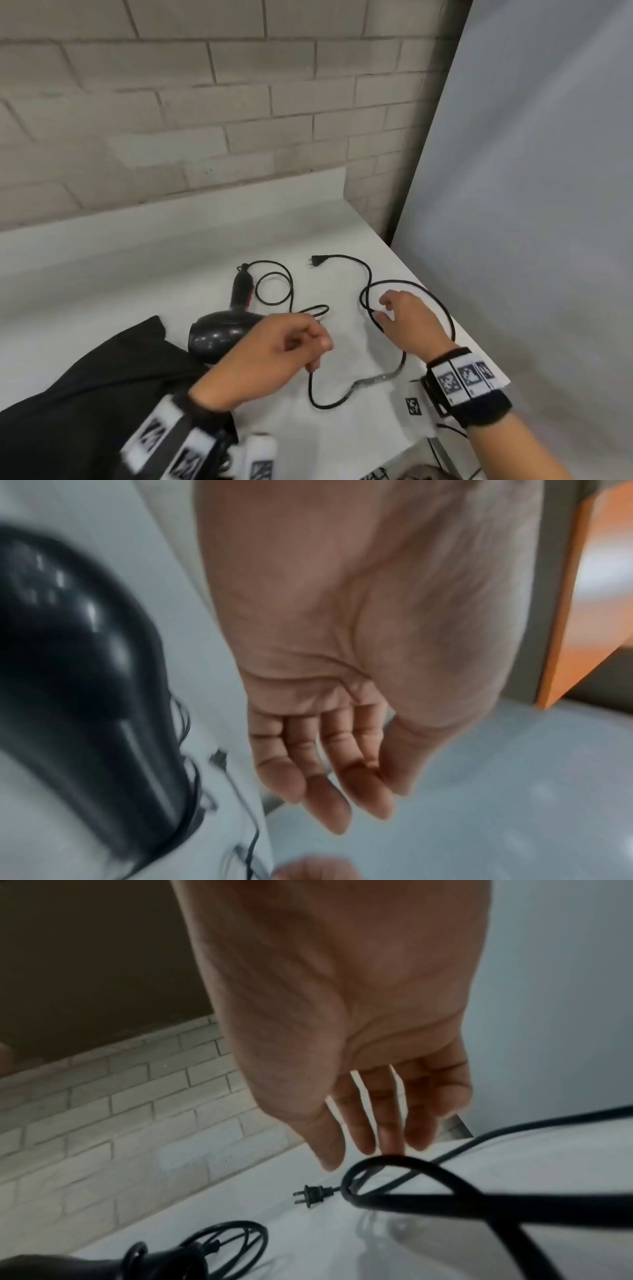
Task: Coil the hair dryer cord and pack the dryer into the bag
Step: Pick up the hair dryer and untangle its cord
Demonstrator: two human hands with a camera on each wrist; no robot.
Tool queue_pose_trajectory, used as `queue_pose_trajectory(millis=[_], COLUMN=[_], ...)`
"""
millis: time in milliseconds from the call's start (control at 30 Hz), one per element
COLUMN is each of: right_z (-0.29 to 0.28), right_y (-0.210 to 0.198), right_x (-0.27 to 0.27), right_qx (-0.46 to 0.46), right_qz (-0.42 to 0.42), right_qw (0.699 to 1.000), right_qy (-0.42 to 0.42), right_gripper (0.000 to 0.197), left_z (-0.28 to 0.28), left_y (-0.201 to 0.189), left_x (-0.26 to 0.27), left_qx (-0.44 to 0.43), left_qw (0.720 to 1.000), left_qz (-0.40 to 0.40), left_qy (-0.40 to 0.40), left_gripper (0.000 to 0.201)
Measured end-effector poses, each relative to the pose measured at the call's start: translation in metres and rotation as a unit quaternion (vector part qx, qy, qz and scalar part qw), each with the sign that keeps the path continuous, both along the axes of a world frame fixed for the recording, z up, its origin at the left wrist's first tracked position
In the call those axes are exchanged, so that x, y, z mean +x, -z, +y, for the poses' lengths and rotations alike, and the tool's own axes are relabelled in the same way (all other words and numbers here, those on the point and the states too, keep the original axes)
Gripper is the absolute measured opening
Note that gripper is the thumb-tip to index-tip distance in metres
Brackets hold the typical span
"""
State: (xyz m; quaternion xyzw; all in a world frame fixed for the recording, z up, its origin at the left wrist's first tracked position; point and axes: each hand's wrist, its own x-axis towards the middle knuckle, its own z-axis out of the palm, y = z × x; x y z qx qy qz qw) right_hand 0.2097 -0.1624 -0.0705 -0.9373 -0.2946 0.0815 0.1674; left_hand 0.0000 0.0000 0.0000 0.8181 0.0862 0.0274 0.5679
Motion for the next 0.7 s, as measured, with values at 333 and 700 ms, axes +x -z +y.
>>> queue_pose_trajectory(millis=[333,700], right_z=[-0.002,-0.025], right_y=[0.004,-0.043], right_x=[-0.005,-0.023], right_qx=[0.137,0.296], right_qz=[0.127,0.230], right_qw=[0.980,0.927], right_qy=[-0.071,-0.018], right_gripper=[0.014,0.017], left_z=[-0.047,-0.061], left_y=[0.066,0.058], left_x=[0.100,0.112], left_qx=[-0.137,-0.297], left_qw=[0.973,0.935], left_qz=[0.158,0.050], left_qy=[-0.098,-0.190], left_gripper=[0.020,0.023])
